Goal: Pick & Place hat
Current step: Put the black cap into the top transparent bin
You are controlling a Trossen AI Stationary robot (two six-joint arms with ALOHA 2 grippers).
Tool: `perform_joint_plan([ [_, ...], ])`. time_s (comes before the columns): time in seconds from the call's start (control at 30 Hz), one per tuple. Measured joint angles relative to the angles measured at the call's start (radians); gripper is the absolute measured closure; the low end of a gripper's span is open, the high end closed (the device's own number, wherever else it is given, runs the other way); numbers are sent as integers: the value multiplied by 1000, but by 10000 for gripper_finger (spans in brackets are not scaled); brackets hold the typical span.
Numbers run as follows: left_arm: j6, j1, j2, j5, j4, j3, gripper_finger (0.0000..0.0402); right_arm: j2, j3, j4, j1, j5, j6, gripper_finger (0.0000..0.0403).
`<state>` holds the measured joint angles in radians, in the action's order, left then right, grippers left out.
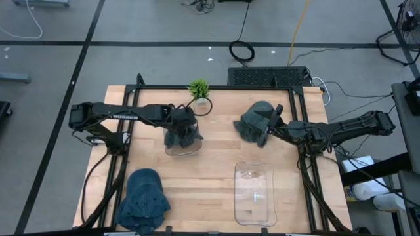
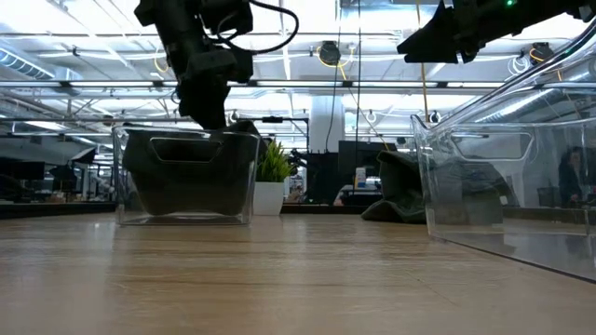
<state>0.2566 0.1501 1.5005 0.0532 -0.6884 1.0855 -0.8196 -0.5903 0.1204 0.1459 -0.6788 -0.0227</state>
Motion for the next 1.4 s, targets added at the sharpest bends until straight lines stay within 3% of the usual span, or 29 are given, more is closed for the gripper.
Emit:
perform_joint_plan([
  [0.43, 41, 24, 0, -9, 145, -160, 397, 0, 0, 1, 0, 0, 1, 140],
  [0.73, -24, 8, -78, -3, 131, -91, 395, 0, 0, 1, 0, 0, 1, 140],
  [0.97, -57, 38, -144, 190, 14, -54, 396, 0, 0, -7, 0, 0, 8, 140],
  [1.3, -48, 98, -5, -4, 10, -91, 394, 0, 0, -21, 0, 0, 12, 140],
  [1.4, -60, 97, 51, -11, 11, -92, 398, 0, 0, -21, 0, 0, 11, 140],
])
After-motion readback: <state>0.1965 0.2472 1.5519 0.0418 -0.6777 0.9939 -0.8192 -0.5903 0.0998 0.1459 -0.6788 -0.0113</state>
